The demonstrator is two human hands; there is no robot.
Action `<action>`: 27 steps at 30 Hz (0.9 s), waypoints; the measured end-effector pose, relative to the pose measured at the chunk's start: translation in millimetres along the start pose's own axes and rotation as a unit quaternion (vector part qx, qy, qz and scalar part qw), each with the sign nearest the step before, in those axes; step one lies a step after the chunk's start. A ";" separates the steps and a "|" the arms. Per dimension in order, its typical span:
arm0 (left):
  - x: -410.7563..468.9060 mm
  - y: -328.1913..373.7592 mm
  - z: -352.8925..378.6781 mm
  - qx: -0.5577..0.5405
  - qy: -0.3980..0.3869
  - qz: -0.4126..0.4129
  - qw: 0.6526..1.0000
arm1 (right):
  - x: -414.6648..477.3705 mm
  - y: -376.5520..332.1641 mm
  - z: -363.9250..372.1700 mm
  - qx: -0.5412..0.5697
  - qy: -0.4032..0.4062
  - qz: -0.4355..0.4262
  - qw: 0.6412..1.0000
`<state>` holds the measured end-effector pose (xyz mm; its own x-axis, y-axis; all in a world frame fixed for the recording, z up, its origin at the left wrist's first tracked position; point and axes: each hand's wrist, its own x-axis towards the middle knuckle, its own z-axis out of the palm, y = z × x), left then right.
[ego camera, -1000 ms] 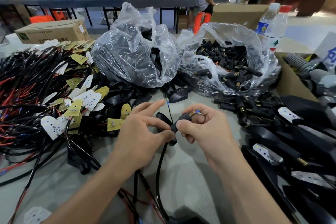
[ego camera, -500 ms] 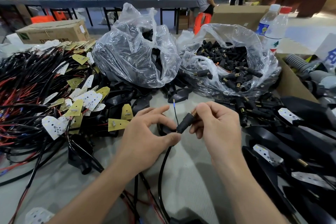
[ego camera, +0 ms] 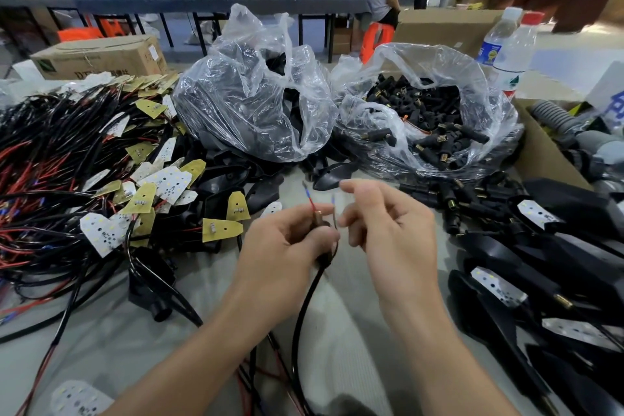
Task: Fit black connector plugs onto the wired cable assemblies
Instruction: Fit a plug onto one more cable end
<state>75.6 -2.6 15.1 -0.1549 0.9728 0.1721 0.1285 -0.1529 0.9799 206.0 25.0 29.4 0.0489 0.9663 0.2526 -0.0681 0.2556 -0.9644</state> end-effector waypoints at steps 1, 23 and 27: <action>0.5 0.5 -1.1 -0.015 0.022 -0.011 1.000 | 1.9 2.5 -2.8 -0.014 0.018 0.013 1.000; 15.6 -9.1 -17.5 -0.264 0.164 -0.177 0.934 | 6.9 3.8 -7.9 0.159 -0.072 0.226 0.958; 18.5 -10.9 -20.2 -0.298 0.191 -0.184 0.917 | 5.9 3.8 -7.4 0.086 -0.093 0.186 0.974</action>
<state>51.5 13.5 9.7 -0.4259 0.8636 -0.2697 -0.5423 -0.0051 0.8402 213.5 31.5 26.6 -0.1909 0.9778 -0.0860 -0.2138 -0.1269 -0.9686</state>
